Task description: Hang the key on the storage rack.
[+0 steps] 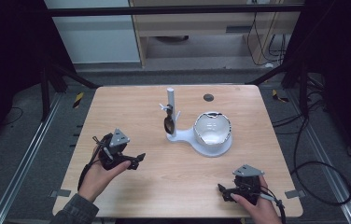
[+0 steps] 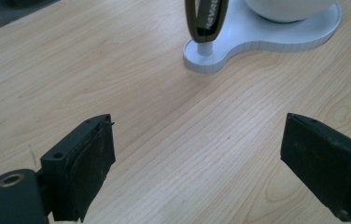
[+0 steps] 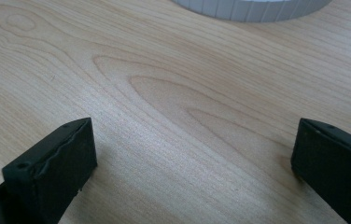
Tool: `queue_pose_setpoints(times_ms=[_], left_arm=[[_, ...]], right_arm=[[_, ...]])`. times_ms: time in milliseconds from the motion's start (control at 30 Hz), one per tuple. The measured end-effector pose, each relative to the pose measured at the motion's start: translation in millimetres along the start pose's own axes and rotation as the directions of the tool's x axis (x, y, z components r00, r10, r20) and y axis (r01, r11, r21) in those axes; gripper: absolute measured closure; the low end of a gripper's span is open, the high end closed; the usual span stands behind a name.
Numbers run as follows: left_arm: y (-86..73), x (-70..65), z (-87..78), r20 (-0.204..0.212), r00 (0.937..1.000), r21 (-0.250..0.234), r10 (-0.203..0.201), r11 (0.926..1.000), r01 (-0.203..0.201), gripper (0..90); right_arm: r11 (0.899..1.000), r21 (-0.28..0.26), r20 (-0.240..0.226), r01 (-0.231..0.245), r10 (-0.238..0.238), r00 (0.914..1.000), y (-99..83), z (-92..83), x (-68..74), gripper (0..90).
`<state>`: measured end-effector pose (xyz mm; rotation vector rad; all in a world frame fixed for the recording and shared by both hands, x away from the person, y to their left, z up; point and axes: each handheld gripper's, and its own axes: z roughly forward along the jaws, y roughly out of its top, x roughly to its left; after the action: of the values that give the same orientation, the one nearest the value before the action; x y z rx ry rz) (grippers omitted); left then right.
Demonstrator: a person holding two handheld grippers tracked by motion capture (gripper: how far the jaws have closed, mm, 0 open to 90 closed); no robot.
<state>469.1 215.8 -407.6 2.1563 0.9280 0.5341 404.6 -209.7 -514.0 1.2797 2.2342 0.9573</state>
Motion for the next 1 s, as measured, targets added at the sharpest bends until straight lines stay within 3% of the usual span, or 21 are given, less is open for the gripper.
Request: queue_pose_setpoints(times_ms=[433,800,1000], left_arm=[[-35.5,23.7,10.9,-0.020,0.9983,0.055,-0.054,0.9969,0.055,9.1],[-56.7,38.1,14.2,-0.032,0.9979,0.101,-0.057,0.9930,0.060,7.1],[-69.5,44.4,18.8,-0.046,0.9957,0.123,-0.080,0.9888,0.085,6.3]], right_arm=[[1.000,0.000,0.001,-0.001,0.001,1.0000,0.0,-0.1,0.1,0.4],[1.000,0.001,0.002,-0.003,0.003,1.0000,-0.1,-0.2,0.3,0.4],[1.000,0.001,0.003,-0.004,0.004,1.0000,-0.1,-0.2,0.4,0.4]])
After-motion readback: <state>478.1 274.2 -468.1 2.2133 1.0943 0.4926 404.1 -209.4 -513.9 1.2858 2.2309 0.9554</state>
